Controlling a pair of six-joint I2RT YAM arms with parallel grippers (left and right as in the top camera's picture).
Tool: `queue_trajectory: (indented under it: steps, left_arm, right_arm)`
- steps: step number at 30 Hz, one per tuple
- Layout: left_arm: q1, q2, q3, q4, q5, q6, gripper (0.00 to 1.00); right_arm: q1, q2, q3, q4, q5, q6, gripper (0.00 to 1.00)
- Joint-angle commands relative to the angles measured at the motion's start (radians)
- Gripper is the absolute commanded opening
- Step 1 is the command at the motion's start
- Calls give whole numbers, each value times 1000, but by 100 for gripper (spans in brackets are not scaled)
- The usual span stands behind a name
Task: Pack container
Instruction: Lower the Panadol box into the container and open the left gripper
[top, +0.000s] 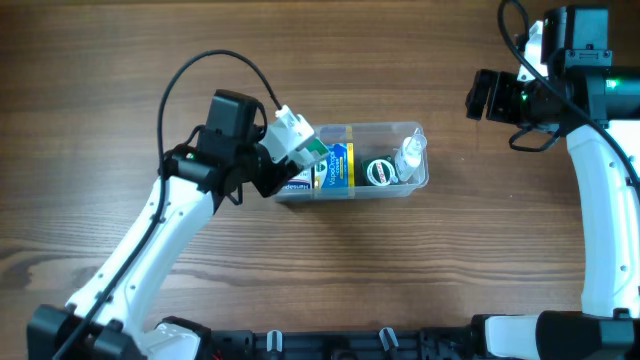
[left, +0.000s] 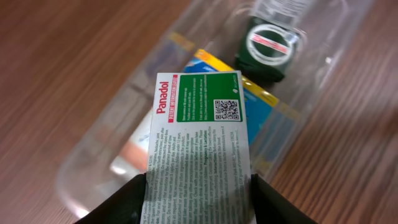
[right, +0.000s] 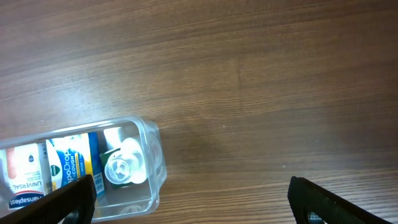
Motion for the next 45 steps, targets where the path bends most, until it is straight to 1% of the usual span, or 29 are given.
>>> queue_trajectory:
  steps: [1, 8, 12, 15, 20, 23, 26, 30, 31, 32, 33, 45]
  left_arm:
    - [-4, 70, -1, -2, 106, 143, 52]
    - [-5, 215, -1, 60, 106, 142, 54]
    - [-5, 262, -1, 92, 106, 142, 56]
    - [-5, 258, -1, 104, 106, 142, 60]
    - [-5, 219, -1, 122, 106, 130, 60]
    - [-4, 210, -1, 122, 105, 130, 52]
    - [-4, 210, -1, 113, 105, 129, 42]
    - [-4, 211, -1, 109, 105, 103, 16]
    - [-4, 212, -1, 106, 105, 103, 13]
    - [-5, 212, -1, 106, 105, 103, 6]
    - [-5, 212, -1, 103, 105, 103, 4]
    - [-4, 226, -1, 99, 103, 103, 4]
  right_arm:
    - [0, -7, 16, 2, 2, 3, 100]
    - [0, -7, 16, 2, 2, 3, 100]
    - [0, -7, 16, 2, 2, 3, 100]
    - [0, -7, 16, 2, 2, 3, 100]
    - [0, -7, 16, 2, 2, 3, 100]
    - [0, -7, 16, 2, 2, 3, 100]
    - [0, -7, 16, 2, 2, 3, 100]
    - [0, -7, 16, 2, 2, 3, 100]
    - [0, -7, 16, 2, 2, 3, 100]
    - [0, -7, 16, 2, 2, 3, 100]
    - [0, -7, 16, 2, 2, 3, 100]
    - [0, -7, 16, 2, 2, 3, 100]
